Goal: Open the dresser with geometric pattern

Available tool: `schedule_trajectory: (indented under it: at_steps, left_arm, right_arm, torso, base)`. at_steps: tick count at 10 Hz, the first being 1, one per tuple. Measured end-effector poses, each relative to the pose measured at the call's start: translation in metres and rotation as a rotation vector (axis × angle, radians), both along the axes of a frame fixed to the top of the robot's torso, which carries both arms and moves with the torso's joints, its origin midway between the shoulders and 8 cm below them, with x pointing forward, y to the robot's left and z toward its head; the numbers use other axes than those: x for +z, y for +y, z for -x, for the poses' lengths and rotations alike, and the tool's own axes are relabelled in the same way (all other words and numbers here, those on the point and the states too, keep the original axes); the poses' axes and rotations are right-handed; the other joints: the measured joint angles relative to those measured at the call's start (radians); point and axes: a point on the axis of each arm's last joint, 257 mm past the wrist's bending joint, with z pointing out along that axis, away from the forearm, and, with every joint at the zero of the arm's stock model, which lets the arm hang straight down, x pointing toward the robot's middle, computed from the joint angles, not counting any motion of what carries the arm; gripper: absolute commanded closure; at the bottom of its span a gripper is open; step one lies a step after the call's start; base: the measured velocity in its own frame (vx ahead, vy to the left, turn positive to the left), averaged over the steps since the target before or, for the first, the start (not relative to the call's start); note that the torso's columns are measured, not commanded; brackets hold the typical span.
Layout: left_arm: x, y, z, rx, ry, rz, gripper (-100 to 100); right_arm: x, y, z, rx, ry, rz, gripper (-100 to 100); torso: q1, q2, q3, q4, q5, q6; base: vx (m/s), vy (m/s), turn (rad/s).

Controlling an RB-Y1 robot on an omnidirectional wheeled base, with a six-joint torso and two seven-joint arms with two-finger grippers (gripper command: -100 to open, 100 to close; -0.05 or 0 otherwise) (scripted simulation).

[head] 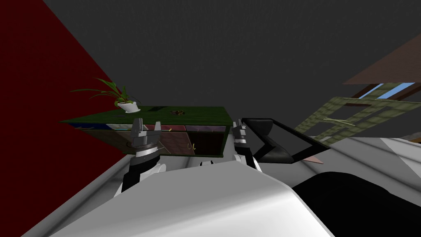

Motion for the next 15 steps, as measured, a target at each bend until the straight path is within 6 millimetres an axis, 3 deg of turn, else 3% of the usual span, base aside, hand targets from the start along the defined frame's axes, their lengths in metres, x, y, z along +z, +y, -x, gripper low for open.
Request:
schedule_trajectory:
  at_steps: [5, 15]
  left_arm:
    - [-0.023, -0.008, -0.012, -0.035, 0.024, -0.074, -100]
    - [-0.095, -0.020, -0.030, -0.067, 0.067, -0.148, -100]
  right_arm:
    - [0.000, 0.000, 0.000, 0.000, 0.000, 0.000, 0]
    - [0.000, 0.000, 0.000, 0.000, 0.000, 0.000, 0]
  torso:
    - [0.000, 0.004, -0.005, 0.004, 0.000, 0.000]
    - [0.000, 0.003, -0.006, 0.004, 0.000, 0.000]
  base:
    - [0.017, -0.016, -0.029]
    - [0.021, -0.023, -0.036]
